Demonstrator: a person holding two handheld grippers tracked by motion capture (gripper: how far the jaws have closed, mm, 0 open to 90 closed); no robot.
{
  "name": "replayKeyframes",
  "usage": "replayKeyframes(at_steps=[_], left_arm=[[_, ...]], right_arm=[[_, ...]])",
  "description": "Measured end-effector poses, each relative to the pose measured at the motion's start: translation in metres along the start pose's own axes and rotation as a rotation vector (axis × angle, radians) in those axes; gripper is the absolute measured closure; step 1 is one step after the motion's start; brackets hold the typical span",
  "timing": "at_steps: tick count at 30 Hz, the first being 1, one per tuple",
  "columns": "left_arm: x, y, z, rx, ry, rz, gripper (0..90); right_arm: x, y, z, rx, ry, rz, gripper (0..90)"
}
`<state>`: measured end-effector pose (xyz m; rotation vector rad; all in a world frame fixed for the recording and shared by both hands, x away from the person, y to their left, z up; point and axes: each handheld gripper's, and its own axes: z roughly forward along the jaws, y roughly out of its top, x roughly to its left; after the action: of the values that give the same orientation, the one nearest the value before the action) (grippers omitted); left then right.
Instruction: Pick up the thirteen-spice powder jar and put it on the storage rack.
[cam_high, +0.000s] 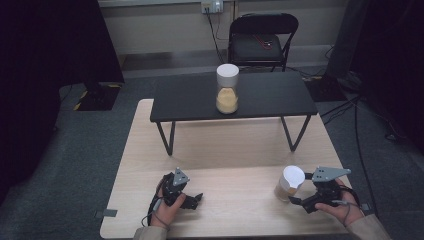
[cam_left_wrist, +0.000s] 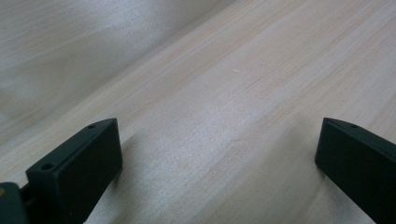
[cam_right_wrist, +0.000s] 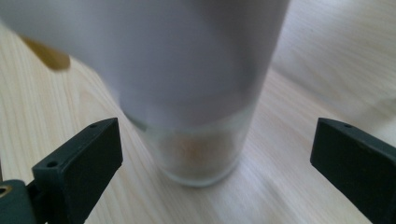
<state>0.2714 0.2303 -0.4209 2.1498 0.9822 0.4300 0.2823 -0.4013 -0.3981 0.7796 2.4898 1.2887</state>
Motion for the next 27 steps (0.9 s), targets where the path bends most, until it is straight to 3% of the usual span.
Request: replayKeyframes(at_steps=[10, 27], left_arm=[[0.000, 0.000, 0.000, 0.000, 0.000, 0.000, 0.0], [0.000, 0.000, 0.000, 0.000, -0.001, 0.001, 0.0]], right_arm=[[-0.005, 0.005, 0.010, -0.036, 0.037, -0.017, 3.5], [-0.005, 0.005, 0.021, -0.072, 0.070, -0.078, 23.5]])
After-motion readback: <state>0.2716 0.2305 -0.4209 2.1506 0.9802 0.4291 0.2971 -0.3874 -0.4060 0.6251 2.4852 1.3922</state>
